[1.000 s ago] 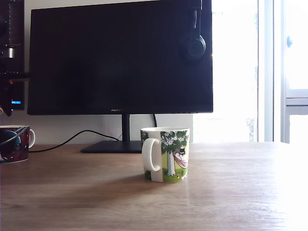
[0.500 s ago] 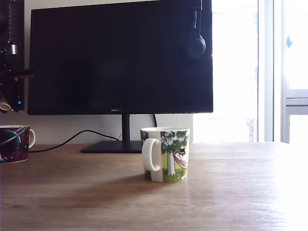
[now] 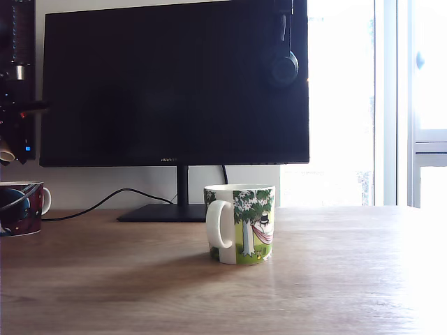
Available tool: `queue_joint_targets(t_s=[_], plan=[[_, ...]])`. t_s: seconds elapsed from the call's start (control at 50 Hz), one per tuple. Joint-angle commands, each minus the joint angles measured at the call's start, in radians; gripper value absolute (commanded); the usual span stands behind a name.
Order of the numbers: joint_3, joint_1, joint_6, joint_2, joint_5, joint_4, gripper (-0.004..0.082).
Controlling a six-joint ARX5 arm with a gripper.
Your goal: Pick up the coffee capsules from the table one by one and drop them inside the nearest coffee cup
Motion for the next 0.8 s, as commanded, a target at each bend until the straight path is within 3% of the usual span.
queue_joint_targets(t_s=[0.0, 0.32, 0.4, 0.54, 0.6, 0.78], plan=[[0.007, 0.001, 0.005, 0.02, 0.002, 0.001, 0.0128], [0.007, 0.001, 0.005, 0.021, 0.002, 0.002, 0.0154], [0.007, 0.001, 0.005, 0.021, 0.003, 0.01, 0.0293], [0.007, 0.001, 0.008, 0.021, 0.027, 0.009, 0.0792], [0.007, 0.001, 0.028, 0.02, 0.039, 0.009, 0.0781], [0.007, 0.001, 0.029, 0.02, 0.042, 0.023, 0.078]])
